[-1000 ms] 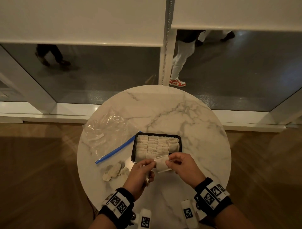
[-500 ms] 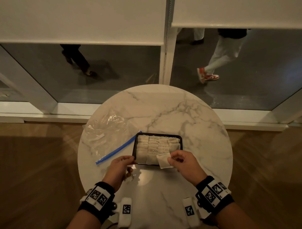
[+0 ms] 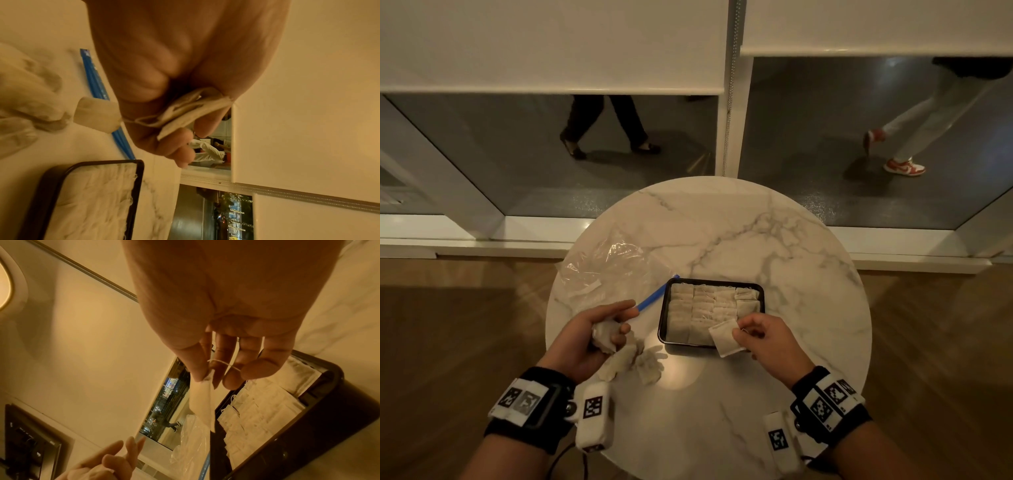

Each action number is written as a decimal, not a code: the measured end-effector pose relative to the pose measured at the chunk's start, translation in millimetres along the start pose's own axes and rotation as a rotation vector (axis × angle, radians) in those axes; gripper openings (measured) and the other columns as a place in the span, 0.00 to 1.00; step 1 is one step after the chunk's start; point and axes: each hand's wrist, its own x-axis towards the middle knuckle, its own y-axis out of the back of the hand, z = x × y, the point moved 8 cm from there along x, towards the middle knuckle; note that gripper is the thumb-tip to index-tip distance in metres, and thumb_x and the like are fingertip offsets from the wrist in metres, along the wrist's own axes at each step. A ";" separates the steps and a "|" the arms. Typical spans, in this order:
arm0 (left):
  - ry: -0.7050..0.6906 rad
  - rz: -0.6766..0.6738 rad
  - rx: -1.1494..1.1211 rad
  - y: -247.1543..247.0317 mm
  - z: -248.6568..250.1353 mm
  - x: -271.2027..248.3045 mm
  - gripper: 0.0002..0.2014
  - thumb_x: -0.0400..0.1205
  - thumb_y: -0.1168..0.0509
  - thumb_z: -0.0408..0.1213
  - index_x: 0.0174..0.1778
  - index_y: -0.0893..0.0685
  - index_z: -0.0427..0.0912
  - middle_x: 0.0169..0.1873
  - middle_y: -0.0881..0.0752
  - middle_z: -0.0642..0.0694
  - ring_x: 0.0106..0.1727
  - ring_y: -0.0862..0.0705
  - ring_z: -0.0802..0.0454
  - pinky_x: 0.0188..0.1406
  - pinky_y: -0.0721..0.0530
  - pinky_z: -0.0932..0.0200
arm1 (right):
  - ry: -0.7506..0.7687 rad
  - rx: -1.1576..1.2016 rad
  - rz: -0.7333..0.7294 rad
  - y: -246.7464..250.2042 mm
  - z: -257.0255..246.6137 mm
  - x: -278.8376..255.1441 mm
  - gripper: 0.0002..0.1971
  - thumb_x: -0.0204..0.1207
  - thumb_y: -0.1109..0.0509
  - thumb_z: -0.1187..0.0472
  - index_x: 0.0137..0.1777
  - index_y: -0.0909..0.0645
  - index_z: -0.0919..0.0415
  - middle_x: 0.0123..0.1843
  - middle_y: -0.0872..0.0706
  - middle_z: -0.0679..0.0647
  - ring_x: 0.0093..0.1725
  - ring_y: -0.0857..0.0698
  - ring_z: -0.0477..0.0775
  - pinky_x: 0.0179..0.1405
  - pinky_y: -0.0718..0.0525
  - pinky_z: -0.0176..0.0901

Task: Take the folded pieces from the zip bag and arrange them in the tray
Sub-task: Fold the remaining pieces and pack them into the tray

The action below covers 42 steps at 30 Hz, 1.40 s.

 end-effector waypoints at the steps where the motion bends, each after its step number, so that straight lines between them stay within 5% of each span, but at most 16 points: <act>1: -0.004 0.000 0.012 -0.2 3.9 -0.5 0.20 0.75 0.31 0.32 0.63 0.15 0.29 0.47 0.11 0.37 0.32 0.20 0.50 0.20 0.21 0.65 | -0.001 0.005 0.002 0.0 -0.3 0.5 0.02 0.76 0.24 0.61 0.46 0.13 0.53 0.40 0.10 0.49 0.33 0.17 0.37 0.32 0.22 0.27; 6: 0.006 0.034 0.077 8.4 6.8 3.6 0.17 0.81 0.34 0.33 0.66 0.15 0.33 0.52 0.11 0.34 0.32 0.19 0.49 0.21 0.20 0.63 | 0.003 0.030 -0.004 0.5 -1.8 1.6 0.02 0.77 0.24 0.64 0.47 0.13 0.58 0.38 0.12 0.51 0.29 0.18 0.34 0.28 0.22 0.26; 10: 0.036 0.116 0.229 24.7 -10.6 8.5 0.13 0.86 0.36 0.36 0.64 0.15 0.36 0.55 0.13 0.33 0.41 0.16 0.44 0.36 0.18 0.55 | 0.003 0.032 0.002 2.1 -1.1 3.1 0.01 0.77 0.25 0.65 0.47 0.13 0.60 0.38 0.12 0.52 0.29 0.18 0.35 0.27 0.22 0.27; 16: 0.217 0.230 0.188 68.0 -82.9 13.4 0.14 0.81 0.34 0.26 0.64 0.19 0.31 0.43 0.14 0.34 0.35 0.17 0.44 0.32 0.17 0.54 | 0.001 0.037 -0.011 1.3 0.4 0.5 0.01 0.77 0.25 0.65 0.47 0.13 0.60 0.38 0.11 0.53 0.31 0.18 0.37 0.28 0.22 0.27; 20: 0.320 0.255 0.066 78.1 -119.6 7.2 0.03 0.82 0.38 0.28 0.49 0.21 0.38 0.31 0.23 0.43 0.30 0.24 0.48 0.29 0.26 0.58 | 0.002 0.004 -0.016 3.0 5.0 0.7 0.01 0.77 0.24 0.62 0.46 0.13 0.56 0.39 0.11 0.54 0.32 0.18 0.41 0.29 0.23 0.28; 23: 0.368 0.276 -0.008 80.8 -131.7 0.3 0.09 0.81 0.45 0.24 0.43 0.25 0.42 0.28 0.29 0.45 0.28 0.30 0.49 0.31 0.29 0.58 | -0.004 0.003 -0.021 1.0 6.4 0.9 0.01 0.77 0.24 0.62 0.47 0.13 0.56 0.41 0.10 0.57 0.34 0.18 0.43 0.30 0.23 0.29; 26: 0.320 0.312 0.013 86.3 -128.8 -4.2 0.19 0.75 0.50 0.17 0.55 0.23 0.37 0.39 0.22 0.39 0.35 0.24 0.44 0.45 0.17 0.45 | 0.003 0.013 -0.039 -4.0 4.9 -0.4 0.01 0.77 0.25 0.63 0.46 0.13 0.57 0.41 0.10 0.56 0.33 0.18 0.40 0.30 0.22 0.28; 29: 0.256 0.365 0.147 93.9 -115.5 -7.1 0.20 0.80 0.49 0.18 0.60 0.20 0.39 0.53 0.18 0.37 0.44 0.20 0.41 0.57 0.17 0.27 | 0.013 -0.007 -0.048 -7.9 5.8 -1.3 0.00 0.77 0.24 0.63 0.46 0.13 0.58 0.41 0.10 0.59 0.34 0.18 0.41 0.31 0.22 0.29; 31: 0.178 0.426 0.285 98.9 -101.5 -9.9 0.18 0.85 0.48 0.23 0.61 0.18 0.42 0.51 0.18 0.35 0.37 0.22 0.43 0.44 0.14 0.38 | 0.011 -0.013 -0.054 -10.2 7.5 -2.2 0.00 0.77 0.24 0.62 0.46 0.13 0.57 0.42 0.10 0.59 0.35 0.17 0.43 0.33 0.21 0.30; 34: 0.022 0.474 0.463 97.4 -78.0 -12.6 0.18 0.88 0.49 0.25 0.64 0.17 0.42 0.58 0.17 0.28 0.30 0.27 0.47 0.28 0.26 0.55 | 0.014 -0.006 -0.061 -12.9 8.4 -4.1 0.01 0.76 0.24 0.62 0.45 0.13 0.57 0.41 0.10 0.60 0.34 0.17 0.43 0.33 0.21 0.31; 39: -0.217 0.491 0.564 82.6 -49.7 -24.3 0.24 0.83 0.49 0.21 0.60 0.16 0.51 0.58 0.21 0.48 0.52 0.19 0.43 0.51 0.17 0.45 | 0.015 0.018 -0.060 -15.1 7.2 -6.9 0.01 0.76 0.23 0.63 0.46 0.12 0.58 0.40 0.10 0.57 0.34 0.17 0.43 0.35 0.19 0.33; 42: -0.356 0.459 0.374 72.1 -40.8 -33.1 0.24 0.83 0.49 0.20 0.58 0.14 0.48 0.61 0.17 0.48 0.49 0.18 0.46 0.40 0.20 0.51 | 0.046 0.021 -0.064 -14.3 0.2 -12.5 0.04 0.76 0.23 0.64 0.42 0.11 0.54 0.34 0.11 0.46 0.32 0.18 0.36 0.34 0.21 0.27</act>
